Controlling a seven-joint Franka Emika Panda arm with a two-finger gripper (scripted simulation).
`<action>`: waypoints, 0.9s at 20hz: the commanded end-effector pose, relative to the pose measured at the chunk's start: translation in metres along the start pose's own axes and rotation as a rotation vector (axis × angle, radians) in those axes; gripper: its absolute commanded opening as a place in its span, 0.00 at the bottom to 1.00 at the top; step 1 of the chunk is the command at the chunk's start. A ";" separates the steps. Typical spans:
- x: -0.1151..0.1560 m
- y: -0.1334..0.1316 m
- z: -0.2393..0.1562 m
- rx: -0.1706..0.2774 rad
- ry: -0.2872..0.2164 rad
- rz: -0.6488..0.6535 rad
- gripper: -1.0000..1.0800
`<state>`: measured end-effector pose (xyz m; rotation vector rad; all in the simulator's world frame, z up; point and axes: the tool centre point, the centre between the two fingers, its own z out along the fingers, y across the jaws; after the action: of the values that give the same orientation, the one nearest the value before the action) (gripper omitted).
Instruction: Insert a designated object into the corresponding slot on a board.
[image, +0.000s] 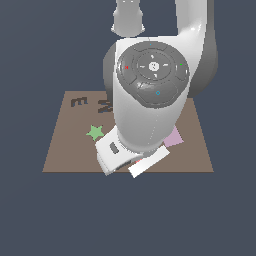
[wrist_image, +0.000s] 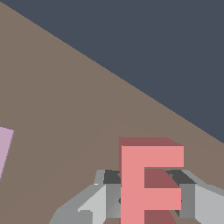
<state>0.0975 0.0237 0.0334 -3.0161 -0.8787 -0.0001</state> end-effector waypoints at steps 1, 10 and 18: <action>-0.001 0.000 0.001 0.000 -0.001 -0.002 0.00; -0.013 -0.006 0.000 0.000 -0.001 -0.059 0.00; -0.043 -0.016 -0.001 0.000 -0.001 -0.189 0.00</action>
<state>0.0593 0.0161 0.0337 -2.9361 -1.1162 0.0016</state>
